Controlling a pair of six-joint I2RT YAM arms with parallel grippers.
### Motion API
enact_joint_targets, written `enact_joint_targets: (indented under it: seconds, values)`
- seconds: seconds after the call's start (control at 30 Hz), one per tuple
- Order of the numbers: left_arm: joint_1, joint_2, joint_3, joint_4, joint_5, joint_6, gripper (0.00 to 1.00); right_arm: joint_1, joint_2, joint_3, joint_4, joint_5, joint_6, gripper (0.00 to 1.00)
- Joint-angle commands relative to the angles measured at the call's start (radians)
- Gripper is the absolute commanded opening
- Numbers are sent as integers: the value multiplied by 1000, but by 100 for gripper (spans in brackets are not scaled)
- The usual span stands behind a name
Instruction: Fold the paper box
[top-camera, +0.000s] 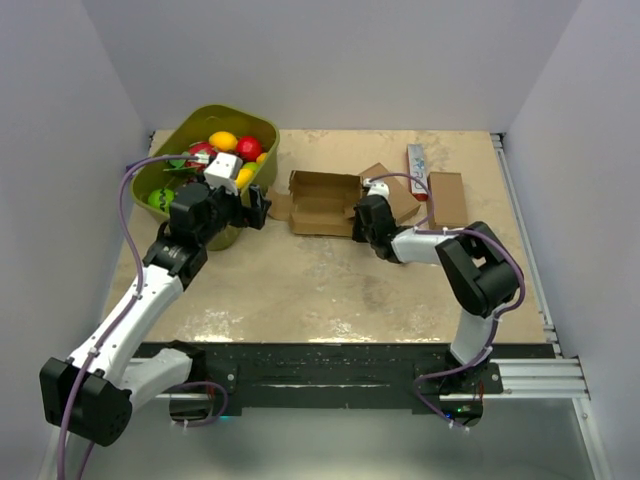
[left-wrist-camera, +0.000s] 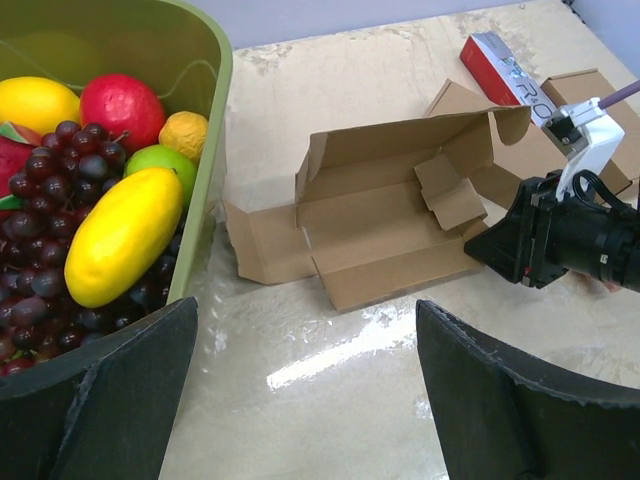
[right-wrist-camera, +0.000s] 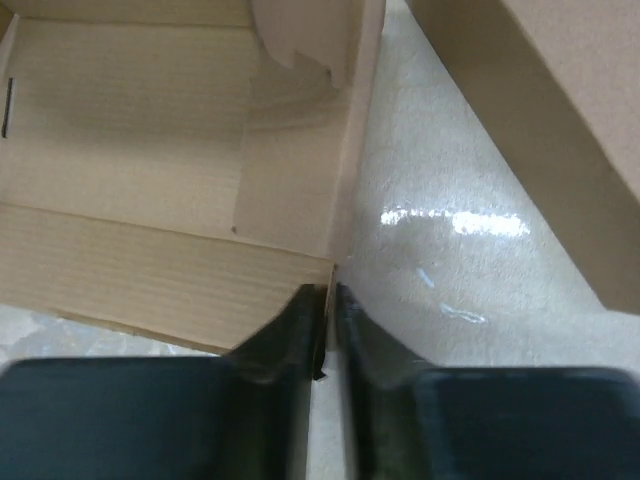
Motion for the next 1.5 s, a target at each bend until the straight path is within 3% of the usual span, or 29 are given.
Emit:
enact_joint_targets:
  seconds: [0.0, 0.03, 0.17, 0.33, 0.6, 0.7, 0.77, 0.9, 1.07, 1.23, 1.47]
  values:
    - [-1, 6, 4, 36, 29, 17, 94, 3, -12, 37, 63, 48, -58, 6]
    - [-1, 4, 2, 39, 39, 18, 94, 3, -34, 46, 49, 41, -80, 0]
    - [-4, 6, 2, 57, 121, 37, 94, 3, -139, 91, -63, -23, -235, 0]
    - [-7, -5, 38, 59, 226, 92, 98, 4, -258, 227, -420, -179, -350, 0]
    - [-16, 29, 245, -56, 383, 213, 100, 3, -400, 403, -869, -281, -464, 0]
    - [-86, 52, 320, -90, 399, 259, 100, 4, -410, 475, -985, -293, -504, 0]
    - [-192, 81, 358, -125, 378, 324, 100, 4, -406, 518, -1040, -316, -516, 0]
    - [-378, 138, 360, -162, 205, 423, 100, 6, -403, 615, -1128, -351, -487, 0]
    - [-566, 182, 256, -86, 68, 503, 100, 9, -406, 657, -1165, -371, -446, 0]
    - [-631, 198, 167, 60, -122, 515, 100, 10, -432, 637, -1174, -399, -433, 0]
    - [-670, 230, 98, 234, -260, 546, 100, 12, -456, 617, -1166, -443, -416, 0]
